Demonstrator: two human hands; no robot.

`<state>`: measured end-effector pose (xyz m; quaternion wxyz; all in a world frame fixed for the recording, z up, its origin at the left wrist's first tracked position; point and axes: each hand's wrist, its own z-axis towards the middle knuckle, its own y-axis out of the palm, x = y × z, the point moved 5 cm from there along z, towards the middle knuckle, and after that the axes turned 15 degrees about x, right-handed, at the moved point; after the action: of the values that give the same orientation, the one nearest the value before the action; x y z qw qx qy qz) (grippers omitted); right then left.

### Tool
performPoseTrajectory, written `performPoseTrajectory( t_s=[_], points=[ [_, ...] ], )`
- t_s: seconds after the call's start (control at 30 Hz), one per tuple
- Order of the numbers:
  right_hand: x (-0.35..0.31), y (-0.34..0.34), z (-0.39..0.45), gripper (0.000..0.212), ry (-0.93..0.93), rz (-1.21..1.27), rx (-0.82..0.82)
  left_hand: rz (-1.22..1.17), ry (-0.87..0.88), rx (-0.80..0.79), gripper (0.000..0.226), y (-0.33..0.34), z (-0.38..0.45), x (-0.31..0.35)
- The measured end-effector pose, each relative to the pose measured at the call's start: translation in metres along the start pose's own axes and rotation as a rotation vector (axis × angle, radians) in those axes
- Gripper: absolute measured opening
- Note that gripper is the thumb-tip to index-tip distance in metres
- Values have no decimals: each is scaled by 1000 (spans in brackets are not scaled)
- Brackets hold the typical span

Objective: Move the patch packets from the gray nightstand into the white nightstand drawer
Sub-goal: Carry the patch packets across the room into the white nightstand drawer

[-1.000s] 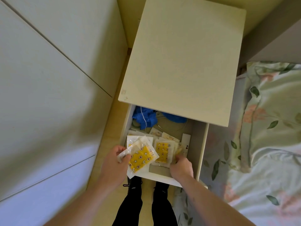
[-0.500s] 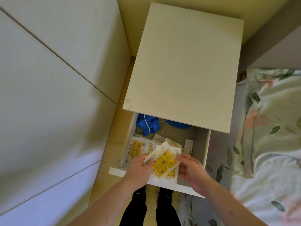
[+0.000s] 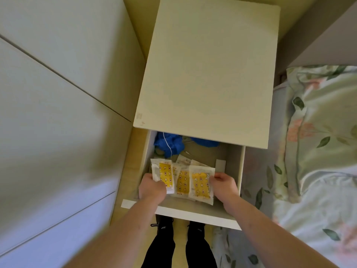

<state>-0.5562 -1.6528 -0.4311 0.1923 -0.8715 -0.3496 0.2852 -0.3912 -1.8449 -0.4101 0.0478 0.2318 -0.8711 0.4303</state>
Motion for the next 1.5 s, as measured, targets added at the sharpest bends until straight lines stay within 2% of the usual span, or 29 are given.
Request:
performPoseTrajectory(
  t_s=[0.2,0.33,0.43,0.5,0.6,0.67,0.87,1.07,1.27,1.5],
  points=[
    [5,20,-5,27,-67,-147,19,275,51,58,37,12,6,0],
    [7,21,-16,38,-123,-164,18,416,74,58,69,21,0,-3],
    [11,18,-20,42,-133,-145,-2,470,294,34,92,31,-15,3],
    [10,16,-22,44,-134,-136,-14,509,445,-81,97,43,-24,4],
    [13,14,-21,48,-128,-117,-37,568,386,-265,93,56,-23,-1],
    [14,13,-22,51,-113,-109,-60,595,348,-313,94,59,-18,-5],
    [13,20,-27,54,-52,-80,-129,555,308,-267,101,55,-2,-9],
    [10,-5,-43,58,-144,-184,-118,633,309,-253,78,29,-9,-4],
    [1,-60,-107,72,-184,-207,-76,548,588,-254,69,-33,-76,18],
    [-13,-148,-238,58,-398,-274,22,523,876,-347,57,-131,-195,49]
  ],
)
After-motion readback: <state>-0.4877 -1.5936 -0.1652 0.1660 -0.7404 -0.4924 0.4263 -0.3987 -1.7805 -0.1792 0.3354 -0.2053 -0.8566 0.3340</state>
